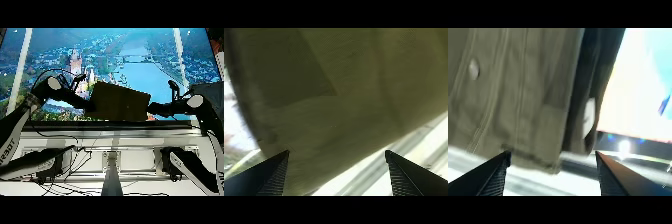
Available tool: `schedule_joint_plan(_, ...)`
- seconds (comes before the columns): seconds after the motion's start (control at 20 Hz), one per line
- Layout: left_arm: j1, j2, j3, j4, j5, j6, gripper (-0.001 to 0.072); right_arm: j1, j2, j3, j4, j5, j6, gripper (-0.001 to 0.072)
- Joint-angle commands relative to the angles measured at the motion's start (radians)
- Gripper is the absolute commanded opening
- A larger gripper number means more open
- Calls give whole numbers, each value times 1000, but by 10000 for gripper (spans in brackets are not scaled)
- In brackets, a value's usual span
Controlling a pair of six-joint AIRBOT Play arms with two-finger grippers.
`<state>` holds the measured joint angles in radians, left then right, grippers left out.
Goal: Fold the clothes and pants, and hang the long-sleeved shirts on hangers.
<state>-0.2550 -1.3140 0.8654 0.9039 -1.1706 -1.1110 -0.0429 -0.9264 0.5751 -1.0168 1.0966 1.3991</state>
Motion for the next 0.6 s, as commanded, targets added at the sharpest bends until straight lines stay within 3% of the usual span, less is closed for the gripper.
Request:
schedule_joint_plan(0.0,-1,-20,0,-71,31,0,687,-1,-42,0,-9,-144,9,596)
schedule_joint_plan(0.3,-1,-21,0,-71,31,0,687,-41,-318,68,104,-154,16,596)
schedule_joint_plan(0.55,-1,-80,0,-67,71,0,686,-48,-491,103,410,-85,-190,588)
